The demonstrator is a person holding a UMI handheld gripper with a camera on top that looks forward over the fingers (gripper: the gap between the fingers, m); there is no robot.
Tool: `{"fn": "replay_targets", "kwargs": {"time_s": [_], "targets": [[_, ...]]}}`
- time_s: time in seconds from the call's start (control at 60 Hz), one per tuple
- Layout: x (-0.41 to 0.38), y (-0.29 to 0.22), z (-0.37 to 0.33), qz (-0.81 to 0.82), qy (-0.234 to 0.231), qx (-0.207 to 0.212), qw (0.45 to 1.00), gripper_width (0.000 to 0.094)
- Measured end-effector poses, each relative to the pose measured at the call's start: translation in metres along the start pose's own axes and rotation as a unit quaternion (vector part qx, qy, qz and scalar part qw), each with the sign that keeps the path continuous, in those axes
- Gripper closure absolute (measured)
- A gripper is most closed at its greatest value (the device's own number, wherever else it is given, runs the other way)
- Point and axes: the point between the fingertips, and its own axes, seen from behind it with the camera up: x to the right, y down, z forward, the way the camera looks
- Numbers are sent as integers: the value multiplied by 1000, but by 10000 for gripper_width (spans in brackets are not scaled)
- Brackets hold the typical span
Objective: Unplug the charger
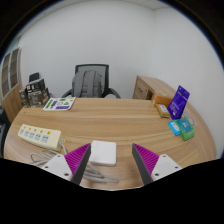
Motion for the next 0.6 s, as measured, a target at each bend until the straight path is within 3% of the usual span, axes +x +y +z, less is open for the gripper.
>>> {"fn": "replay_targets", "kwargs": {"time_s": [0.267, 0.6], "targets": [[-10, -24, -144, 3, 29, 45, 999, 77], [-36, 12, -273, 16, 53, 55, 997, 75]]}}
